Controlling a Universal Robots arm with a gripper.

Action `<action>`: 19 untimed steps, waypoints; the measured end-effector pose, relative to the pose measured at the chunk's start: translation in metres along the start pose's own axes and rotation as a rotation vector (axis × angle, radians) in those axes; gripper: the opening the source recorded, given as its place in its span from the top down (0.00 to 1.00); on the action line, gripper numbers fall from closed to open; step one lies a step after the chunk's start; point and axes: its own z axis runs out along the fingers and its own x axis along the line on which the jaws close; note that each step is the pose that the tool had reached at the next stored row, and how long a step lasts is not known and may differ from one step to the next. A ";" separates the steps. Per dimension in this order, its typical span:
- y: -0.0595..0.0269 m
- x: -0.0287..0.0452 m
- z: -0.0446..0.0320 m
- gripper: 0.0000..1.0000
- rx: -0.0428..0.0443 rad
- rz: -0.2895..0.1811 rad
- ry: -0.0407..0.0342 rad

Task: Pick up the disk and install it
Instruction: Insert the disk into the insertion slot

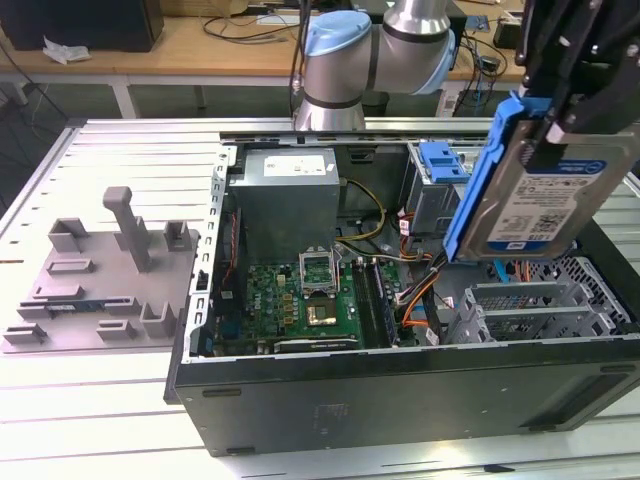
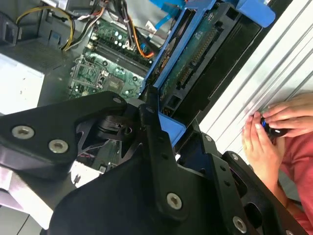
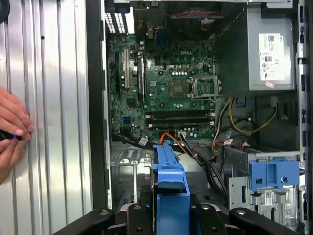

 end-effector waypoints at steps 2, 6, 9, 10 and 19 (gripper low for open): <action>-0.0071 0.0006 0.0006 0.64 0.0000 0.000 0.0003; -0.0180 0.0021 0.0018 0.64 0.0000 0.000 0.0012; -0.0221 0.0034 0.0027 0.64 0.0001 0.000 0.0019; -0.0231 0.0037 0.0030 0.64 0.0000 0.000 0.0018; -0.0247 0.0050 0.0030 0.64 0.0000 0.000 0.0020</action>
